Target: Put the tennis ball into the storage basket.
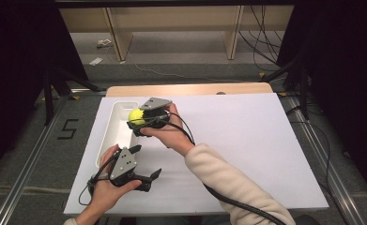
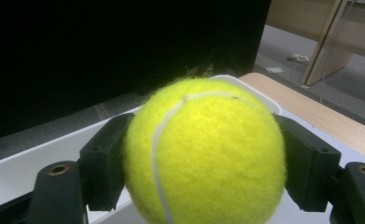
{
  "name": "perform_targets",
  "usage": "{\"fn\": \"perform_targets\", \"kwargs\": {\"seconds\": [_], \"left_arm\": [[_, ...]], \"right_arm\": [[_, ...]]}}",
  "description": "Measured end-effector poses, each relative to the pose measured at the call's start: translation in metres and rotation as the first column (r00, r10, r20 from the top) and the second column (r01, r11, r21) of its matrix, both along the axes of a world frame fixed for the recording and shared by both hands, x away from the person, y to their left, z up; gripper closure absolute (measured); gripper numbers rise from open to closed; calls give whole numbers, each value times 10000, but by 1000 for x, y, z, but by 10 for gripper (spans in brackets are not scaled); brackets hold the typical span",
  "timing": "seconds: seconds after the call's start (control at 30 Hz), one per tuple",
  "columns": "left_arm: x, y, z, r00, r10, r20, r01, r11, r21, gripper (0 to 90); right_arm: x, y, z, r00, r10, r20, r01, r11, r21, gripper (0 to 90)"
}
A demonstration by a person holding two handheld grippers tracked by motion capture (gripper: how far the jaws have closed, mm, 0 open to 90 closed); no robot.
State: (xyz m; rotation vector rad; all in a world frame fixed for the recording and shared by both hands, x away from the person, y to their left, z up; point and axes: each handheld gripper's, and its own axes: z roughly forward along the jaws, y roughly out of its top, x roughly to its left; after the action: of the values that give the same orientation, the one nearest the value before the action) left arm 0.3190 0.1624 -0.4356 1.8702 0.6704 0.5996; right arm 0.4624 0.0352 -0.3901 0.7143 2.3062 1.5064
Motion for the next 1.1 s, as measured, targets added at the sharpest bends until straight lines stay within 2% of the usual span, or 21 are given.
{"fn": "perform_targets", "kwargs": {"seconds": [1.1], "left_arm": [[0, 0, 0, 10000, 34, 38, -34, 10000, 52, 0]], "right_arm": [[3, 12, 4, 9997, 205, -110, -206, 9997, -106, 272]]}}
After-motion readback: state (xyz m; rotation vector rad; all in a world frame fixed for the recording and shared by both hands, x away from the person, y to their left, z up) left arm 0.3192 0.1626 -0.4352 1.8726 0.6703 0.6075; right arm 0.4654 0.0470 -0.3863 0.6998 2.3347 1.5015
